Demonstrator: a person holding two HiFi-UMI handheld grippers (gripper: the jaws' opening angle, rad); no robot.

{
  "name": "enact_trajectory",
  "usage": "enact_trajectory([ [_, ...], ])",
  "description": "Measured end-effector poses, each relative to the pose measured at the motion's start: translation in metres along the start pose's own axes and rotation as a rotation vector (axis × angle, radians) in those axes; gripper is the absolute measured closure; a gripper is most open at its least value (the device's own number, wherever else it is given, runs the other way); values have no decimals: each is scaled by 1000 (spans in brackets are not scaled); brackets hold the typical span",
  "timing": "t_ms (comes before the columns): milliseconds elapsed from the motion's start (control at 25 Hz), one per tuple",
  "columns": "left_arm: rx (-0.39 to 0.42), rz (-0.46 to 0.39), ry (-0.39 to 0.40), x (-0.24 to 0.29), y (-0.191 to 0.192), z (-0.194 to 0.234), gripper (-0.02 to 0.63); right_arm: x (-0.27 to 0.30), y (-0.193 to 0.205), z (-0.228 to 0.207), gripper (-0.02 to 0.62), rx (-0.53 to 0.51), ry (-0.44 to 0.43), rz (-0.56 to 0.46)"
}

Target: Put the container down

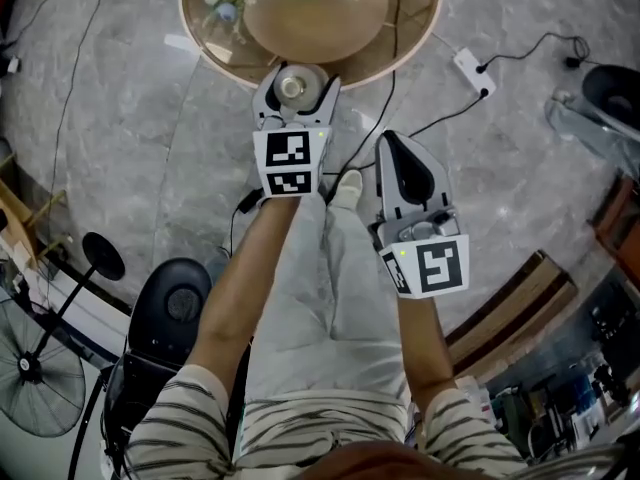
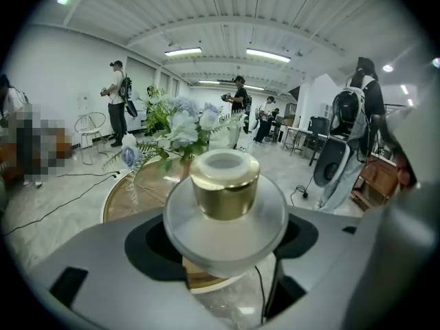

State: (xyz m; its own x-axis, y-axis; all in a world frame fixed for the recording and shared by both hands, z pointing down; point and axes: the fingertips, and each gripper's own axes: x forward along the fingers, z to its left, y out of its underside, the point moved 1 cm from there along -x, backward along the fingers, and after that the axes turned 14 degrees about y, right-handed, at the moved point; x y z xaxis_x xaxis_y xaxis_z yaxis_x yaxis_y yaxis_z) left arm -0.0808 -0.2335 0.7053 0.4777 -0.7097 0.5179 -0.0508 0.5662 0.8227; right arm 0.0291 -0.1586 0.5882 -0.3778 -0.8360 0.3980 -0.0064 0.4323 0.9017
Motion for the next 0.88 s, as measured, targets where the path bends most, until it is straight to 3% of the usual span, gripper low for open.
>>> enact_trajectory([
  [360, 87, 63, -13, 44, 33, 29, 275, 19, 25, -7, 592, -3, 11, 24],
  [880, 71, 99, -26, 92, 60, 45, 275, 28, 47, -23, 591, 5, 29, 53],
])
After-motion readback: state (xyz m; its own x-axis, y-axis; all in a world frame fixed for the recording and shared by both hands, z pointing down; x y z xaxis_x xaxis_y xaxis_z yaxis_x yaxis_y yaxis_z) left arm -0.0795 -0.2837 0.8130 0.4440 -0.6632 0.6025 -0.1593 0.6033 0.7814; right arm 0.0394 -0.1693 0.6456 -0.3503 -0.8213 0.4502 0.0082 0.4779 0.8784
